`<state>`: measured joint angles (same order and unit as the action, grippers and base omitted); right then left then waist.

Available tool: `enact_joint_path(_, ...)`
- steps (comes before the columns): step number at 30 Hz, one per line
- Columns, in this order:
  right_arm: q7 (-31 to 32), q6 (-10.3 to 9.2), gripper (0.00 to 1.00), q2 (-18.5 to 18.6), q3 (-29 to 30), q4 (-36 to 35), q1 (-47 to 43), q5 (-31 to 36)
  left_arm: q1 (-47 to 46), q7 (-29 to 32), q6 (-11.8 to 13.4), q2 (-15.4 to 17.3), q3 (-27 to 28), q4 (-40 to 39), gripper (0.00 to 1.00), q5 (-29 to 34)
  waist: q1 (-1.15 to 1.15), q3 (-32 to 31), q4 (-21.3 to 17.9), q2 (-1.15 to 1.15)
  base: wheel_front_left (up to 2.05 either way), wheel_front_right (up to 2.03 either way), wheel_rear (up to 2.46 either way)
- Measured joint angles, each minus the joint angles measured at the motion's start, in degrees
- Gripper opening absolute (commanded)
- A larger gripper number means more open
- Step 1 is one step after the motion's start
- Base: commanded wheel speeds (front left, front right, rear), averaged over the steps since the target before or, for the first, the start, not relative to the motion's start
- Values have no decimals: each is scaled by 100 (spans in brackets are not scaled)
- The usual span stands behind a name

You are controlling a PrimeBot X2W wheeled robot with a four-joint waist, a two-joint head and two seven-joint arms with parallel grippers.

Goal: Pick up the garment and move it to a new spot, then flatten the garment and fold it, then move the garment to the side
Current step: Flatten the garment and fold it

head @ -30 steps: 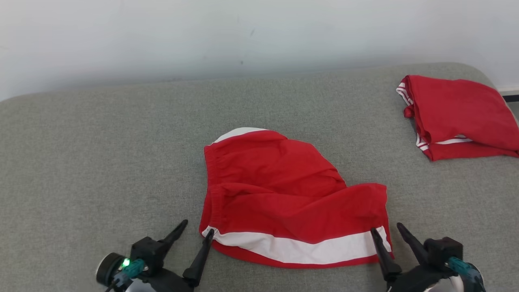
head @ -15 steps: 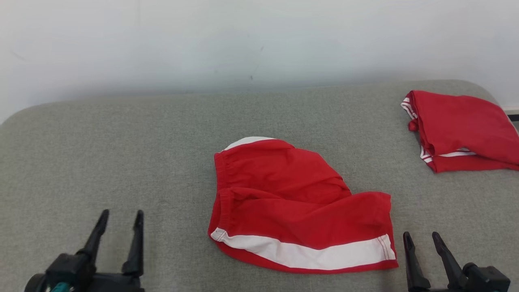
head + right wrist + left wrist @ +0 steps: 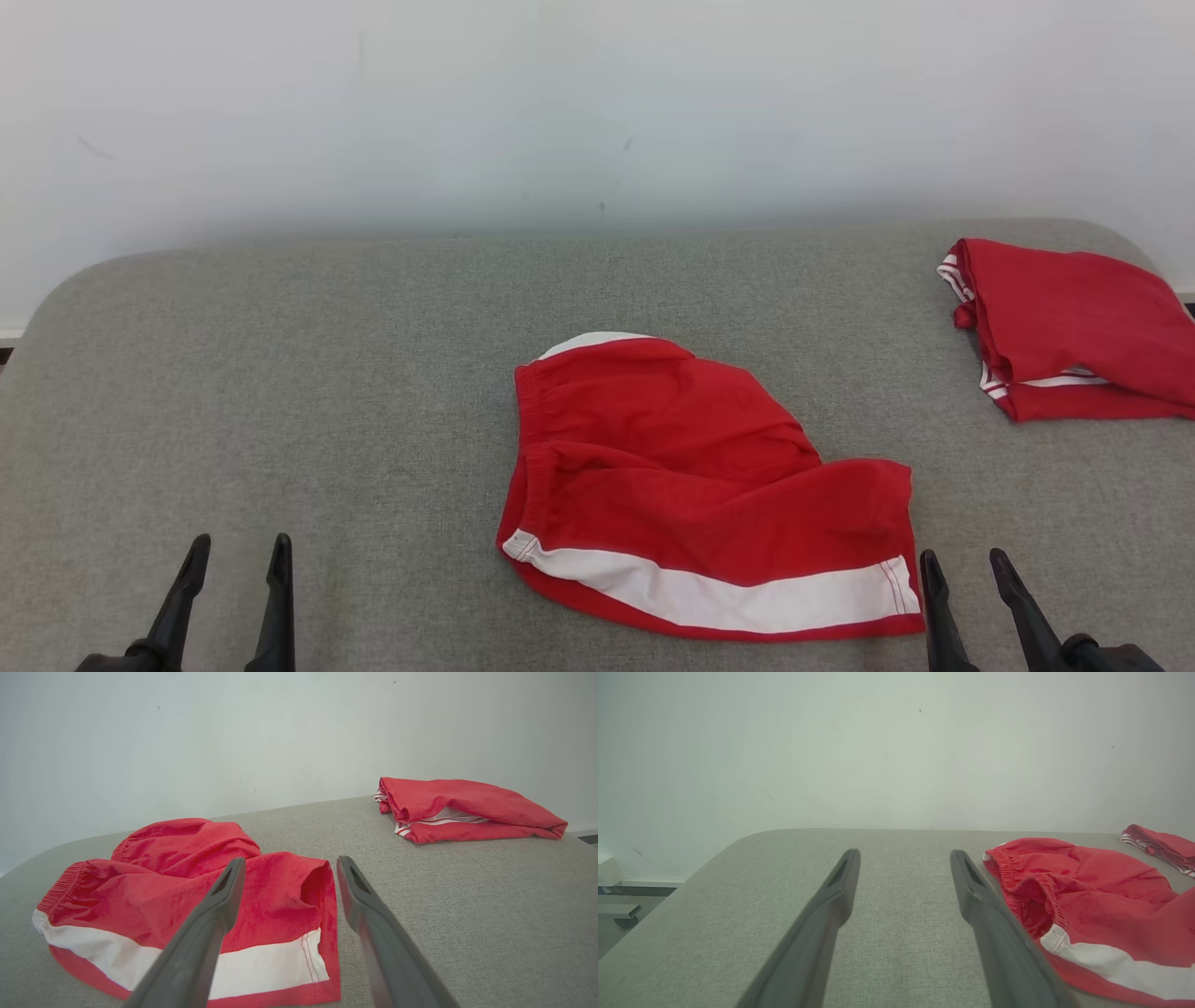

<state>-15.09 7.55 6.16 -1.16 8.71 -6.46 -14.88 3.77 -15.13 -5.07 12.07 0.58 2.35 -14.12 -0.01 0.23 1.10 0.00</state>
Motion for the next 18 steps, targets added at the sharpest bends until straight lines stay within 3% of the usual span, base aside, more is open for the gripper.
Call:
enact_joint_path(10,0,0,100,84,-78,293,22,34,-47,1,-152,-153,-158,250,100,155,1,24,-64,0,0,0,0)
enact_joint_path(18,4,1,100,486,-554,1125,674,-25,-911,1,-234,144,-1229,911,100,162,2,251,-188,0,0,0,0)
